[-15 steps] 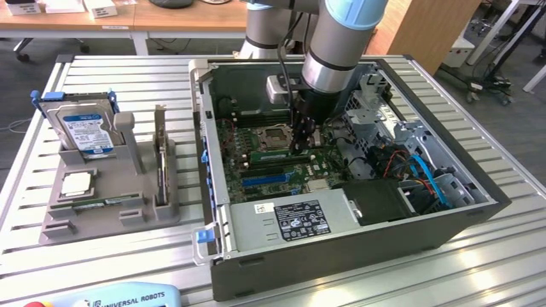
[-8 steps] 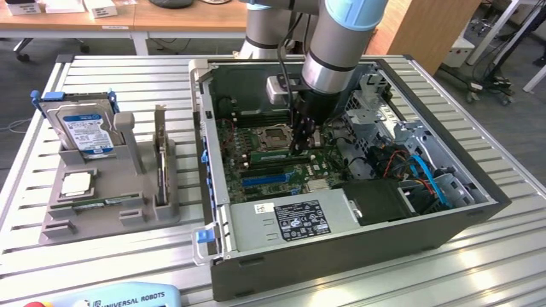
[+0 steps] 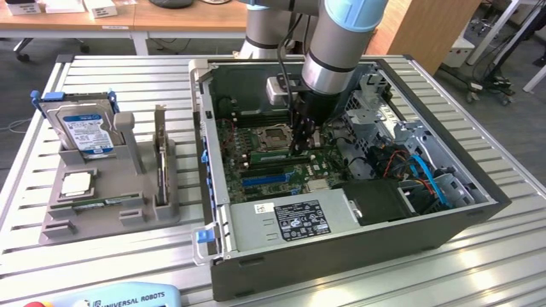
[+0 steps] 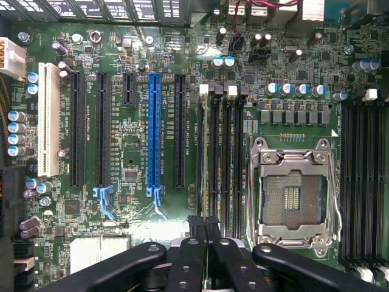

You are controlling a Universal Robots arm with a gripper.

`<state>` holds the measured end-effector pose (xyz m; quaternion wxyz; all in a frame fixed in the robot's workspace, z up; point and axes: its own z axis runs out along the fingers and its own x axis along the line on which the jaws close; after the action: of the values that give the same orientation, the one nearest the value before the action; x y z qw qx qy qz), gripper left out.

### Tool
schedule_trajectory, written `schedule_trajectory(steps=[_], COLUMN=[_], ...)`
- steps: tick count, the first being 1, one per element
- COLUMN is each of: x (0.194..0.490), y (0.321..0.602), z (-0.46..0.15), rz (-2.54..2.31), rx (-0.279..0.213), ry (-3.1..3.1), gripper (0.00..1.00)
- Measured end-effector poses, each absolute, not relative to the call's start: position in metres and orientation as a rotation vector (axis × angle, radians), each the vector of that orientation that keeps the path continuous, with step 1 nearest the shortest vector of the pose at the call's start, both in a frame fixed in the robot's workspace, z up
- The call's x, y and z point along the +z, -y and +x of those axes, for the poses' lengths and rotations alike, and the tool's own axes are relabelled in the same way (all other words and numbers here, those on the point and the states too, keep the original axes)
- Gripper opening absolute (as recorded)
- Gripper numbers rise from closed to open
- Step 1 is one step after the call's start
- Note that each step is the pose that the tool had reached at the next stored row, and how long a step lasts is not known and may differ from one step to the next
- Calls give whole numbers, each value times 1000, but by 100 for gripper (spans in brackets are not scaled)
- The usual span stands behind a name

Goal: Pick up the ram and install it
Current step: 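Insert the ram into the slot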

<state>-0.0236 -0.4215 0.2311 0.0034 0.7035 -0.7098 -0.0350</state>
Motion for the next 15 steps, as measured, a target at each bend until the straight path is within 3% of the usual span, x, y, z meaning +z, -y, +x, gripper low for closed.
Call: schedule_trajectory(steps=[15], x=[230], y=[421], z=[-25], rz=[2206], rx=[-110], ry=[2225], gripper=[11])
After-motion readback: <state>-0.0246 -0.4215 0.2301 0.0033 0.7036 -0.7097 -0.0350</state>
